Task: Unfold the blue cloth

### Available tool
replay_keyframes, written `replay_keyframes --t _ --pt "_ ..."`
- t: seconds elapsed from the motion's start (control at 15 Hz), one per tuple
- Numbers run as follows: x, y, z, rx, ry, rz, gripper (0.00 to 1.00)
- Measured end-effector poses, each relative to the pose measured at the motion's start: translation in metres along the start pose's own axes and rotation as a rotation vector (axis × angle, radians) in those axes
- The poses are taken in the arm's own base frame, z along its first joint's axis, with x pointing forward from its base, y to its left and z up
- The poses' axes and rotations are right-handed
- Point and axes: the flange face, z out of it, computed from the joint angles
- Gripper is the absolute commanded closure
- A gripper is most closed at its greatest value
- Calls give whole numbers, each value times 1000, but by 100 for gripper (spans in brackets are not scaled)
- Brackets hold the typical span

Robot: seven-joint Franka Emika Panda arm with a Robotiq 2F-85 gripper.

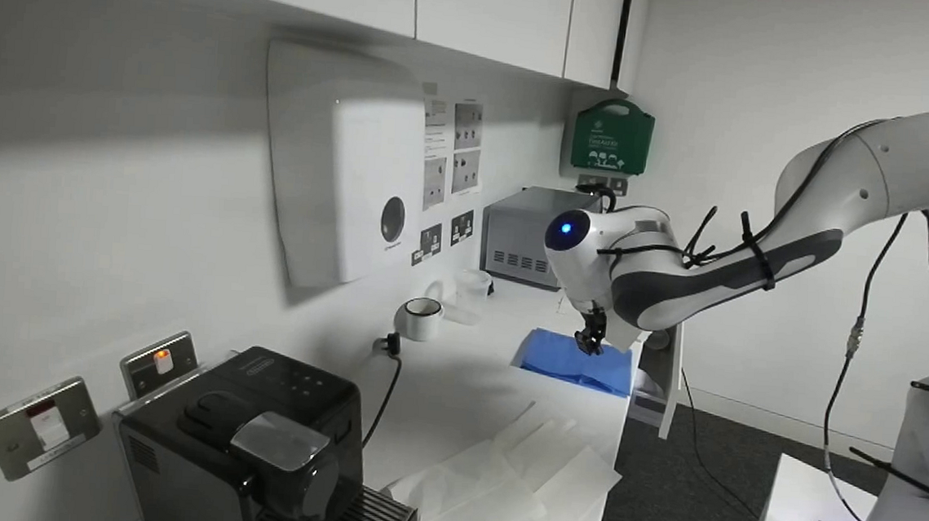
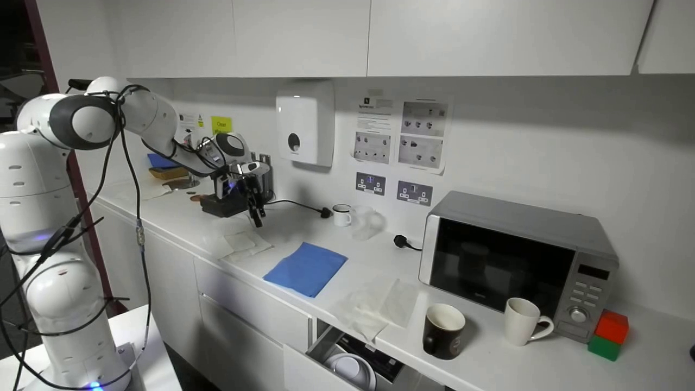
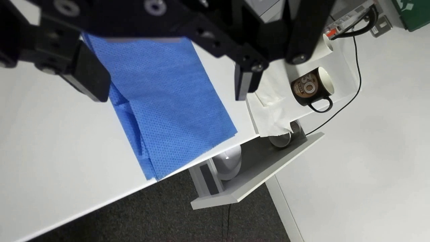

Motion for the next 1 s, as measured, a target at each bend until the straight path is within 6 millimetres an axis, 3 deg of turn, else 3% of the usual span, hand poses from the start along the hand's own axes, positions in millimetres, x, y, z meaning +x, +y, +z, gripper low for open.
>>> replay_keyframes --t 0.4,1.0 --pt "-9 -12 -14 -42 -30 -227 0" --pt "-10 -13 -15 -42 -30 -234 0"
